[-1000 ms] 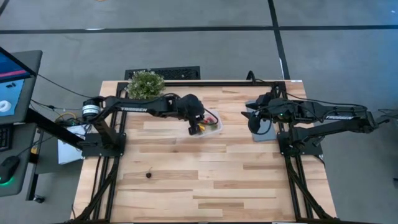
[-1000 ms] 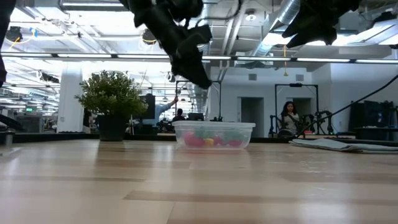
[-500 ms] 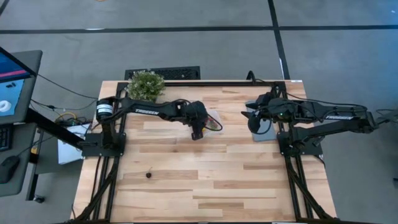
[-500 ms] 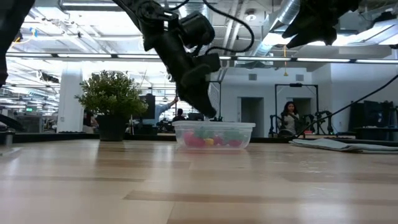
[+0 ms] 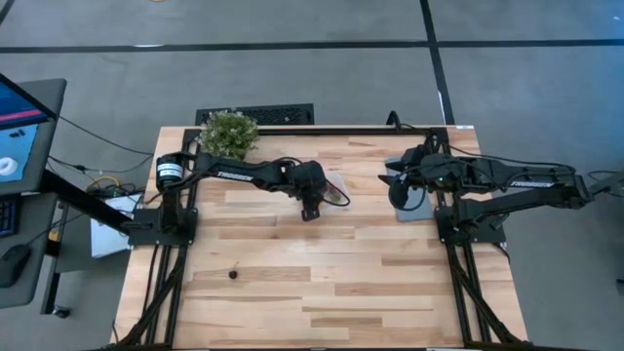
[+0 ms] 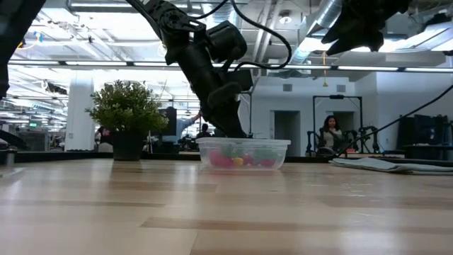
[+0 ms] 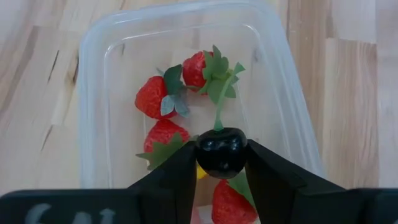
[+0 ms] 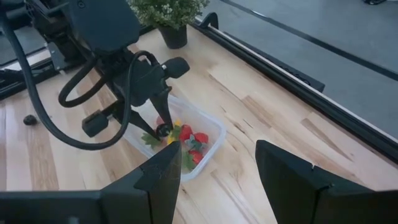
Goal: Pick and placing Produce into tupperware
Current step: Put the black cherry into the transparent bin
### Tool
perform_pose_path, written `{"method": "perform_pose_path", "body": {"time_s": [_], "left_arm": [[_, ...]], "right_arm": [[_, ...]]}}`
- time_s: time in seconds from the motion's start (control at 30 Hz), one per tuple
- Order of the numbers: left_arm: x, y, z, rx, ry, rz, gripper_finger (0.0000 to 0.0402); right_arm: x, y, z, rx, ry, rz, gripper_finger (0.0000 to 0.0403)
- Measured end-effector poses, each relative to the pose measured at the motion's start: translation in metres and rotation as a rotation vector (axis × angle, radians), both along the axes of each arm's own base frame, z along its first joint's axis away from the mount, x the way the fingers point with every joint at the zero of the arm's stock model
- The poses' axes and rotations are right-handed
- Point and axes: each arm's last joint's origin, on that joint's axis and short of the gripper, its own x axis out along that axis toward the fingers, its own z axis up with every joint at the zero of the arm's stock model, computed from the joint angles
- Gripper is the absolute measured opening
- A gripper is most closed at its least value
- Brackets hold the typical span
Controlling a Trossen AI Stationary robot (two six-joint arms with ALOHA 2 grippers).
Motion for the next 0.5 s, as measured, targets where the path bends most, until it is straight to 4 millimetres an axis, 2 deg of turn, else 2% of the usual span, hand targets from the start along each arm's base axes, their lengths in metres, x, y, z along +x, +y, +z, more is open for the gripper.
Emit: {"method": "perform_pose_path", "body": {"time_s": [0.37, 0.5], "left_arm": [[0.0000, 0.0000, 0.0003, 0.012, 0.001, -0.010, 0.0122], [-0.0001, 0.0000, 0.0005, 0.012, 0.001, -0.009, 0.0145]], "right_arm": [[-0.0005, 0.0000, -0.0009, 0.000, 0.011, 0.000, 0.0230], [-0.0005, 0.0000, -0.0009, 0.000, 0.011, 0.000, 0.0230]]}}
